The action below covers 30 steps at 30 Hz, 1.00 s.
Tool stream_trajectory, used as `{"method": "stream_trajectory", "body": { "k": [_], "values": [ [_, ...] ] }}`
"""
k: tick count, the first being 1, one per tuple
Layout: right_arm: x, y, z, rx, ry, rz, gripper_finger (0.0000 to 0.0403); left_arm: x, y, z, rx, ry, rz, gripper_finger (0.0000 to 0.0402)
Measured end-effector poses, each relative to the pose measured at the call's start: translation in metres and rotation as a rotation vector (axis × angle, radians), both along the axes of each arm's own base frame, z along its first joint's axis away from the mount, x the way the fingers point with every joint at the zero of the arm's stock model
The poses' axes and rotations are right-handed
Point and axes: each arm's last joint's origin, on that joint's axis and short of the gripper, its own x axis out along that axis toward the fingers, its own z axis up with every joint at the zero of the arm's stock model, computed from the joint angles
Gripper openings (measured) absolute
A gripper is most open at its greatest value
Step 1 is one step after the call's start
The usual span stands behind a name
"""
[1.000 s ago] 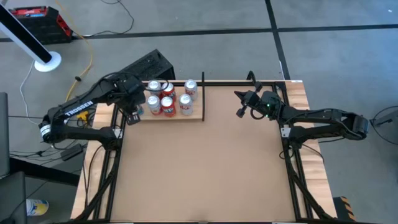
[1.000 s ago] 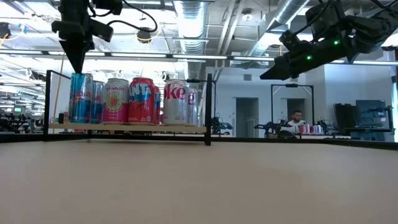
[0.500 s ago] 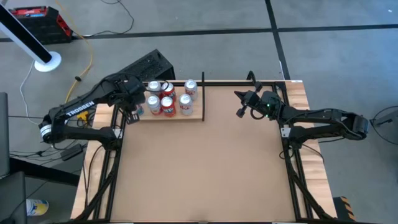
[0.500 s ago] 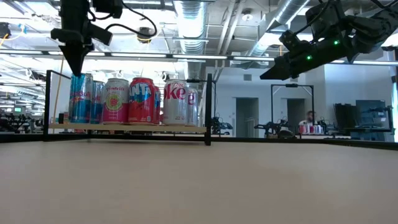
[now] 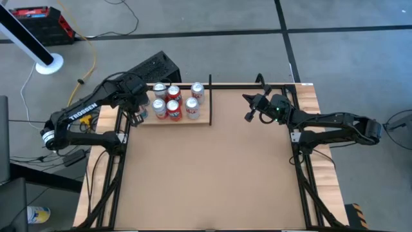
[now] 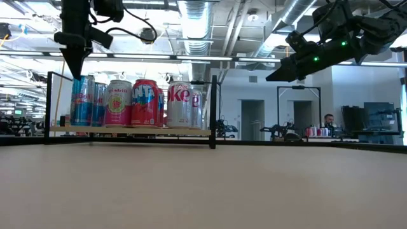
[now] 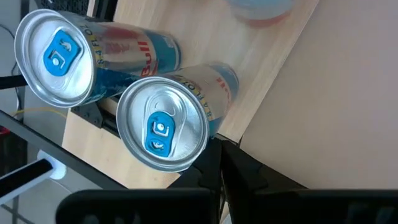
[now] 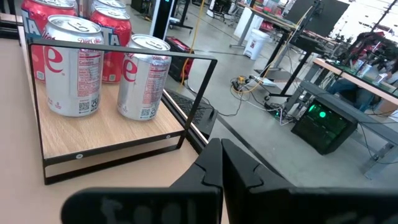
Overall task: Place canned beverage on shelf
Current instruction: Put the blue soda can on the shelf aligned with the other blue soda can, then adjust the soda cans on the shelf
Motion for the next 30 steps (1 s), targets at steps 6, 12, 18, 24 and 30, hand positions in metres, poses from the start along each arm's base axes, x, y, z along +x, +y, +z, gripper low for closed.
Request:
{"method": "stream_trajectory", "body": {
  "k": [6, 12, 18, 24, 30],
  "values": [
    [0.000, 0.000, 0.000, 0.000, 0.000, 0.000, 0.0021, 0.000, -0.001, 0.000, -0.042, -0.023, -0.018, 0.0000],
    [0.000, 0.000, 0.000, 0.000, 0.000, 0.000, 0.0021, 0.004, -0.005, 0.013, -0.059, -0.092, -0.056, 0.0000],
    [0.000, 0.000, 0.000, 0.000, 0.000, 0.000, 0.0021, 0.019, -0.009, 0.029, -0.043, -0.279, -0.068, 0.0000],
    [0.000, 0.000, 0.000, 0.004, -0.004, -0.001, 0.0021, 0.056, 0.001, 0.031, 0.091, -0.407, -0.169, 0.0000],
    [0.000, 0.000, 0.000, 0.006, -0.006, -0.001, 0.0021, 0.093, 0.022, 0.009, 0.125, -0.346, -0.270, 0.0000]
  ]
}}
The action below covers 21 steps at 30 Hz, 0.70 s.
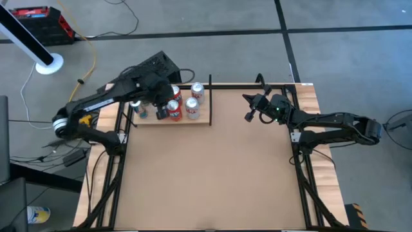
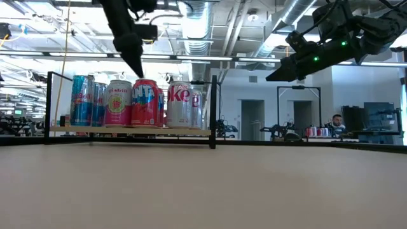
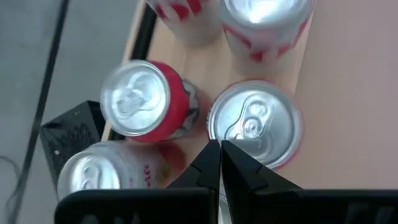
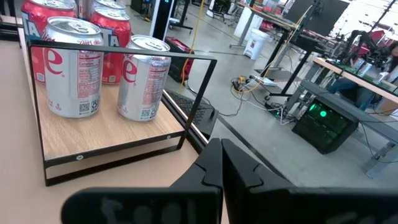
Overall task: Place canned beverage on shelf
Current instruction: Adjust the soda cans on the shelf
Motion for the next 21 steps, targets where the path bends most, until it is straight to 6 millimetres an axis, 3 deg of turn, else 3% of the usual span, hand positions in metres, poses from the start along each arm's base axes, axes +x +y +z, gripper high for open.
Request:
{"method": "stream_trajectory", "body": {
  "k": [4, 9, 21],
  "values": [
    [0.000, 0.000, 0.000, 0.000, 0.000, 0.000, 0.0021, 0.010, 0.007, -0.010, -0.002, 0.116, -0.023, 0.0000],
    [0.000, 0.000, 0.000, 0.000, 0.000, 0.000, 0.0021, 0.012, 0.010, -0.010, 0.001, 0.116, -0.022, 0.0000],
    [0.000, 0.000, 0.000, 0.000, 0.000, 0.003, 0.0021, -0.007, 0.000, 0.016, 0.047, 0.027, 0.024, 0.0000]
  ]
}}
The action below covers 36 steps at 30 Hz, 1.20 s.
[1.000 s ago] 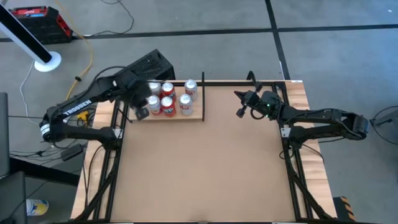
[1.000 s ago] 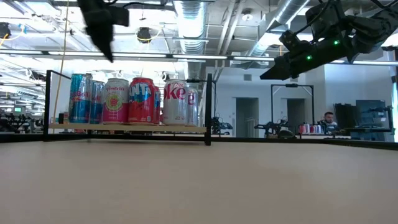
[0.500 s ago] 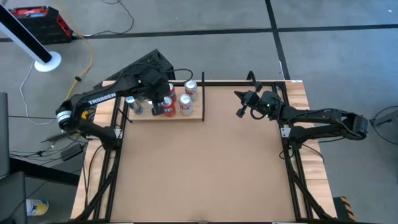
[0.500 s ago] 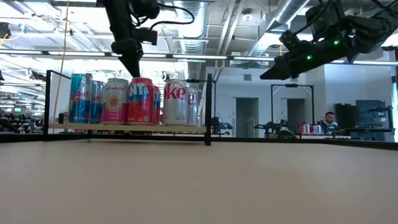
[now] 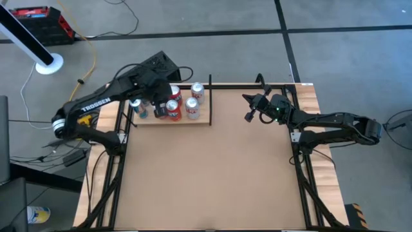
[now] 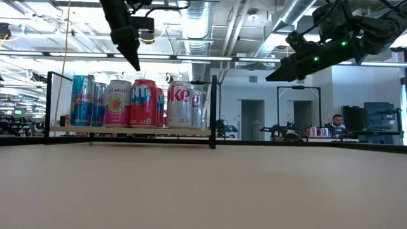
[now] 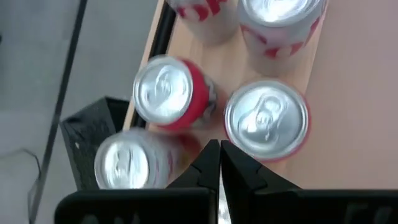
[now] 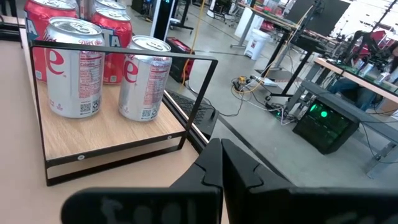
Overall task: Place canned beverage on shelf
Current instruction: Adjust the soda cans on the shelf
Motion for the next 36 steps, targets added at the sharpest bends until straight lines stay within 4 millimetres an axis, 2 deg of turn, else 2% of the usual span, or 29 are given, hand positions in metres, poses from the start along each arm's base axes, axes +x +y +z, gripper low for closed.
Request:
{"method": "stream_trajectory", "body": {
  "k": [10, 18, 36],
  "values": [
    [0.000, 0.000, 0.000, 0.003, -0.002, 0.015, 0.0021, -0.006, -0.002, -0.009, -0.086, 0.052, 0.051, 0.0000],
    [0.000, 0.001, 0.000, 0.004, -0.002, 0.023, 0.0021, -0.006, -0.002, -0.026, -0.110, 0.080, 0.022, 0.0000],
    [0.000, 0.001, 0.000, 0.004, -0.002, 0.023, 0.0021, -0.008, -0.002, -0.027, -0.072, 0.115, 0.040, 0.0000]
  ]
}}
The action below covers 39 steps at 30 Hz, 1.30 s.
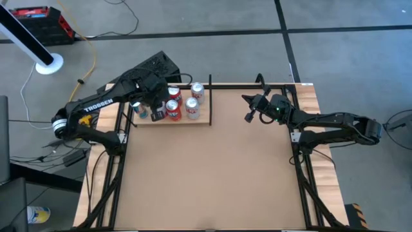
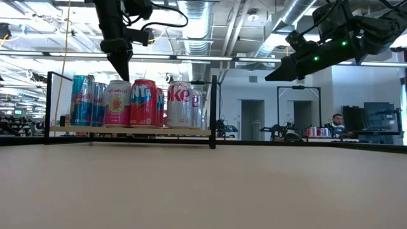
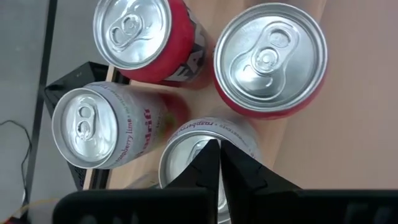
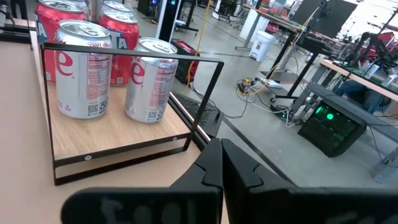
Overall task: Place canned beverage on shelf
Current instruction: Adjust the soda cans on the shelf
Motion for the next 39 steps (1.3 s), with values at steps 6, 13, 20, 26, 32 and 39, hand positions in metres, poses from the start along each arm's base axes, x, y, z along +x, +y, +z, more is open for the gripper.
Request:
{"method": "stream_trajectory", "body": {
  "k": [6, 13, 20, 26, 32, 39],
  "values": [
    [0.000, 0.000, 0.000, 0.000, 0.000, 0.000, 0.0021, -0.002, -0.002, -0.001, -0.024, 0.018, 0.007, 0.0000],
    [0.000, 0.000, 0.000, 0.000, 0.000, 0.000, 0.0021, -0.004, -0.002, -0.002, -0.035, 0.036, 0.007, 0.0000],
    [0.000, 0.000, 0.000, 0.000, 0.000, 0.000, 0.0021, -0.008, -0.005, -0.002, -0.050, 0.062, 0.008, 0.0000],
    [0.000, 0.000, 0.000, 0.000, 0.000, 0.000, 0.0021, -0.014, -0.009, 0.005, -0.034, 0.040, 0.019, 0.0000],
    [0.000, 0.000, 0.000, 0.000, 0.000, 0.000, 0.0021, -0.014, -0.009, 0.009, -0.009, -0.005, 0.024, 0.0000],
    [0.000, 0.000, 0.000, 0.001, 0.000, 0.000, 0.0021, -0.015, -0.009, 0.009, -0.013, 0.001, 0.021, 0.0000]
  ]
}}
